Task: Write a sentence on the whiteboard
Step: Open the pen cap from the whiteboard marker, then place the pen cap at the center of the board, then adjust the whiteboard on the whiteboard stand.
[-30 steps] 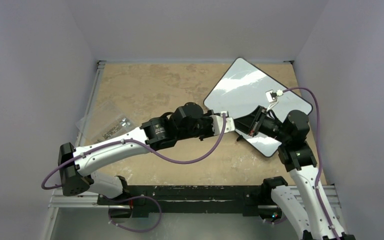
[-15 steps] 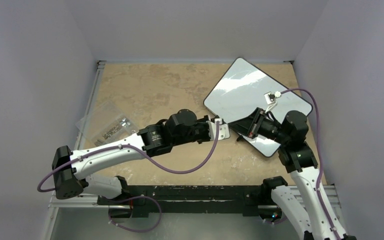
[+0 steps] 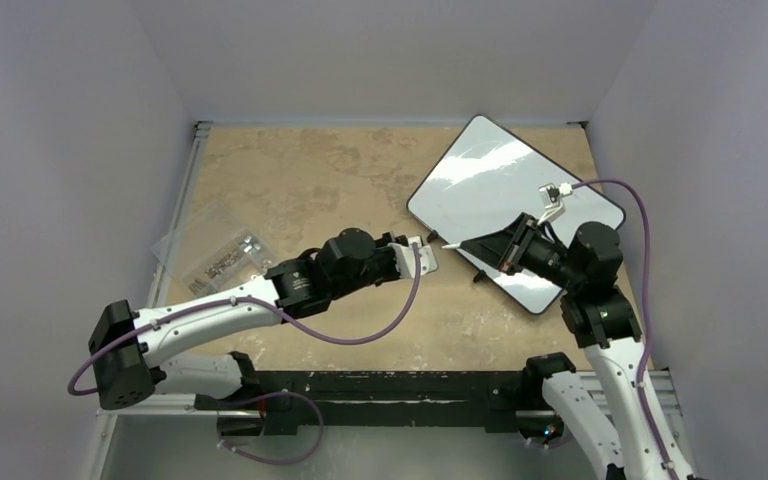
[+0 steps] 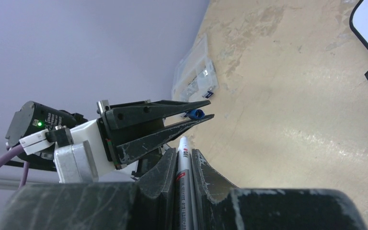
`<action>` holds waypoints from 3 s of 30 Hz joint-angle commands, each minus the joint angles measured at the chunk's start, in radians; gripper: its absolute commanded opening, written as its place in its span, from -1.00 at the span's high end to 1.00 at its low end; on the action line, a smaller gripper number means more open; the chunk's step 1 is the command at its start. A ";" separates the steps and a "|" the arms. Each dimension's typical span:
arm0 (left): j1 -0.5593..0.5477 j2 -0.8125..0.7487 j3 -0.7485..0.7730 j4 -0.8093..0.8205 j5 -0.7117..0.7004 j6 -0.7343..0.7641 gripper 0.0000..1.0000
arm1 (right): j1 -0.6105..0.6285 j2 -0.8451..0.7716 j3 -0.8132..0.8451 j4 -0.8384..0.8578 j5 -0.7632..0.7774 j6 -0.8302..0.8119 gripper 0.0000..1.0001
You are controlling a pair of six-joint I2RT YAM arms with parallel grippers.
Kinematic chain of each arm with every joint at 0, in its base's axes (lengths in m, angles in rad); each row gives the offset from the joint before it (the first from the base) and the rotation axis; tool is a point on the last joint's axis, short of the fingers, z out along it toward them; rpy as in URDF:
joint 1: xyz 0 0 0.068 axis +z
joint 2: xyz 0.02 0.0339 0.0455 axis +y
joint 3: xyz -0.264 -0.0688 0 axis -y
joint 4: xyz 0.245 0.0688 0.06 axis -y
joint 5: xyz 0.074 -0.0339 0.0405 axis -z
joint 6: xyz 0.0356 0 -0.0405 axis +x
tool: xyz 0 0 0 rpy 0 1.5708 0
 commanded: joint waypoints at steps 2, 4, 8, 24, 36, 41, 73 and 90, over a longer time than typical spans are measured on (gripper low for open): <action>0.009 -0.027 -0.033 0.029 -0.079 -0.060 1.00 | -0.001 -0.016 0.057 -0.022 0.058 -0.025 1.00; 0.010 -0.018 -0.056 0.029 -0.094 -0.105 1.00 | 0.000 -0.018 0.076 -0.061 0.100 -0.054 1.00; 0.010 0.016 -0.093 -0.001 -0.057 -0.215 1.00 | 0.000 -0.033 0.109 -0.119 0.211 -0.102 1.00; 0.010 0.183 -0.239 0.175 0.037 -0.478 1.00 | 0.000 -0.118 0.087 -0.132 0.465 -0.115 1.00; 0.010 0.328 -0.246 0.250 0.020 -0.588 0.41 | 0.000 -0.109 0.192 -0.205 0.637 -0.189 1.00; 0.010 0.326 -0.199 0.209 -0.001 -0.601 -0.15 | 0.000 -0.106 0.216 -0.241 0.709 -0.219 1.00; 0.670 1.052 1.085 0.082 1.142 -0.874 -0.36 | 0.000 0.000 0.397 -0.237 0.708 -0.273 1.00; 0.700 1.353 1.275 0.254 1.150 -1.189 -0.37 | 0.000 0.028 0.369 -0.186 0.629 -0.246 1.00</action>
